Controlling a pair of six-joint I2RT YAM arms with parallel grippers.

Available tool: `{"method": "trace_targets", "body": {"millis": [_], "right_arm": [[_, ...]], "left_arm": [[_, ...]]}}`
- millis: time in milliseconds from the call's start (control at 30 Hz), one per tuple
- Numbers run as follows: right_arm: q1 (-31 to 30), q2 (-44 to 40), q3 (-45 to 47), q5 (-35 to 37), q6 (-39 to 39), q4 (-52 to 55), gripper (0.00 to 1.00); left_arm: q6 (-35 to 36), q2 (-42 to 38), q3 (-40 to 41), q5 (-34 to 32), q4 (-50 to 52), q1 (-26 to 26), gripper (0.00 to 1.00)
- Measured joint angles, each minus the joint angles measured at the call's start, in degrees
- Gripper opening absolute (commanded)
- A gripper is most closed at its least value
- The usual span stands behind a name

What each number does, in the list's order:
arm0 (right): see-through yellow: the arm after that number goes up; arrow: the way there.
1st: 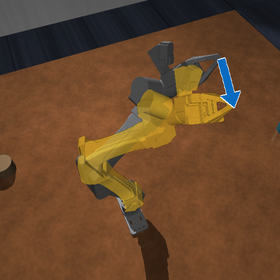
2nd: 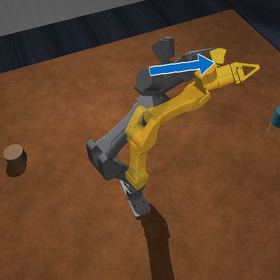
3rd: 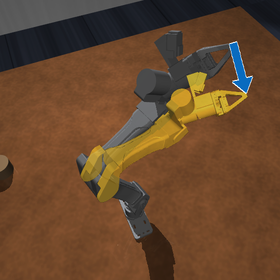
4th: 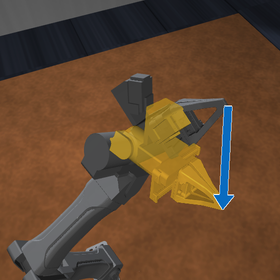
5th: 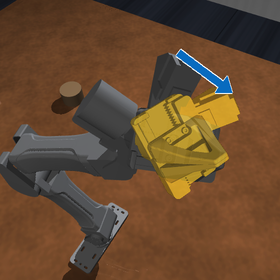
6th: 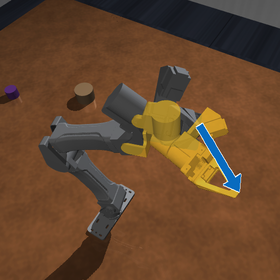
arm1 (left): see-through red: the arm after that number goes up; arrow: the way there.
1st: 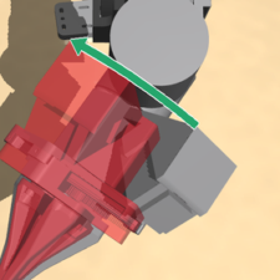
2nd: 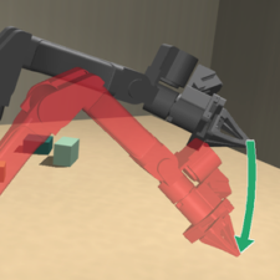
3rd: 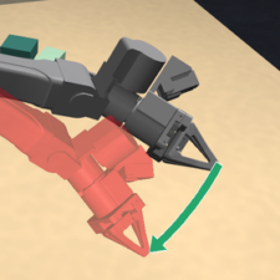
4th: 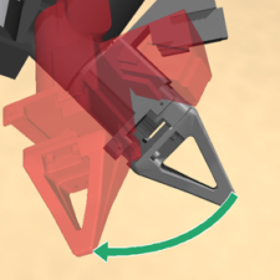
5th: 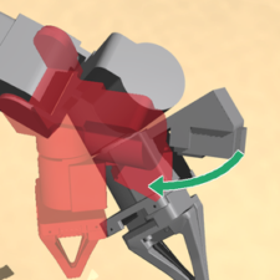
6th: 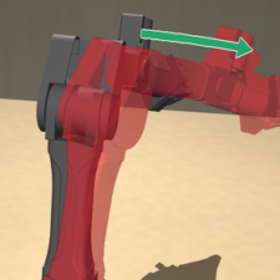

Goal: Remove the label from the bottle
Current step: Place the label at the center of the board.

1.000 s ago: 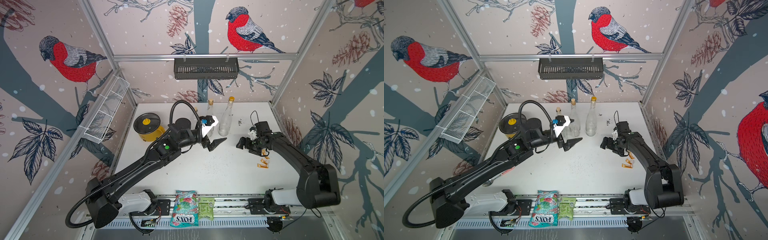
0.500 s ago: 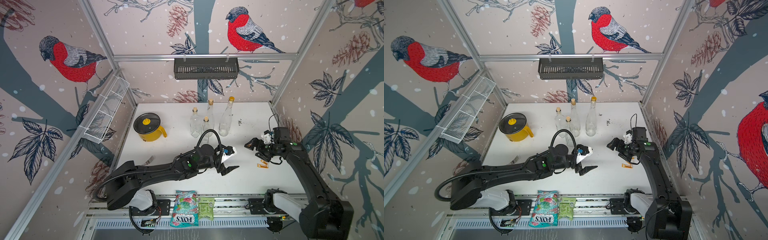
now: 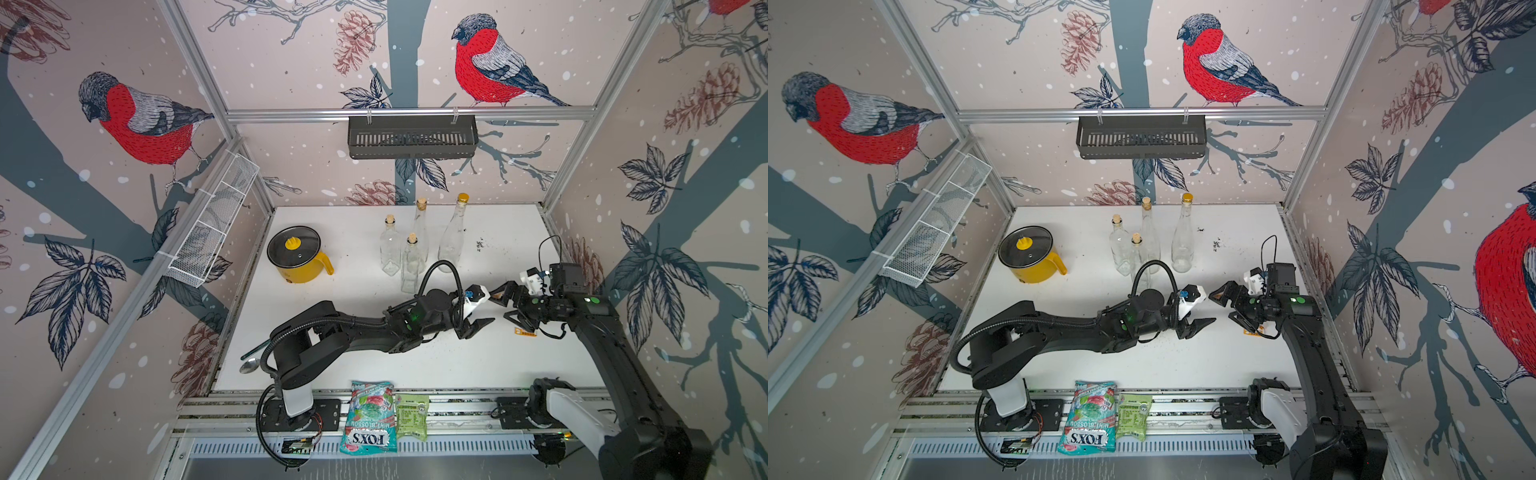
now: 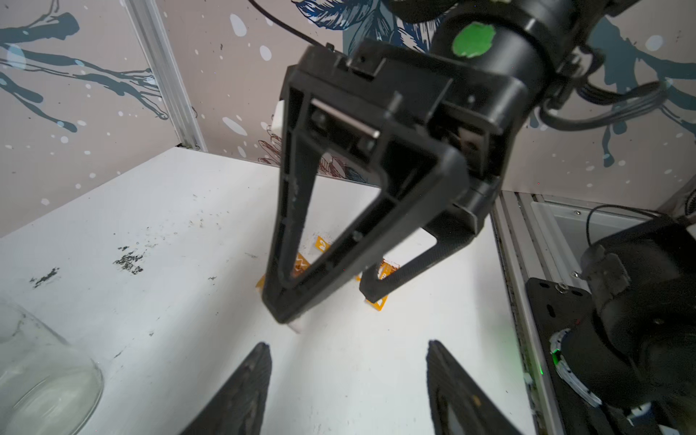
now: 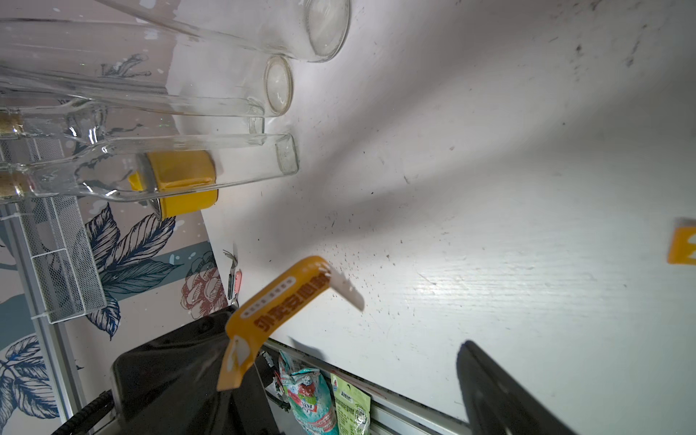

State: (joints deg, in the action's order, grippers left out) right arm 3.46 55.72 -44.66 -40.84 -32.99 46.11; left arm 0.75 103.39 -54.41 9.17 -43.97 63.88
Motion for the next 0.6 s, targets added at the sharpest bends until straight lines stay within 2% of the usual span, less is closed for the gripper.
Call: {"method": "trace_targets", "body": {"millis": [167, 233, 600], "right_arm": [[0.0, -0.9, 0.1, -1.1, -1.3, -0.1, 0.93], [0.1, -1.1, 0.1, -1.1, -1.3, -0.1, 0.93], [0.6, -1.7, -0.2, -1.6, -2.8, -1.4, 0.93]], "left_arm": [[-0.9, 2.3, -0.9, -0.8, -2.9, -1.2, 0.39], [-1.5, 3.0, -1.6, -0.7, -3.5, -2.0, 0.34], [-2.3, 5.0, -4.5, 0.2, -4.7, -3.9, 0.37]]}}
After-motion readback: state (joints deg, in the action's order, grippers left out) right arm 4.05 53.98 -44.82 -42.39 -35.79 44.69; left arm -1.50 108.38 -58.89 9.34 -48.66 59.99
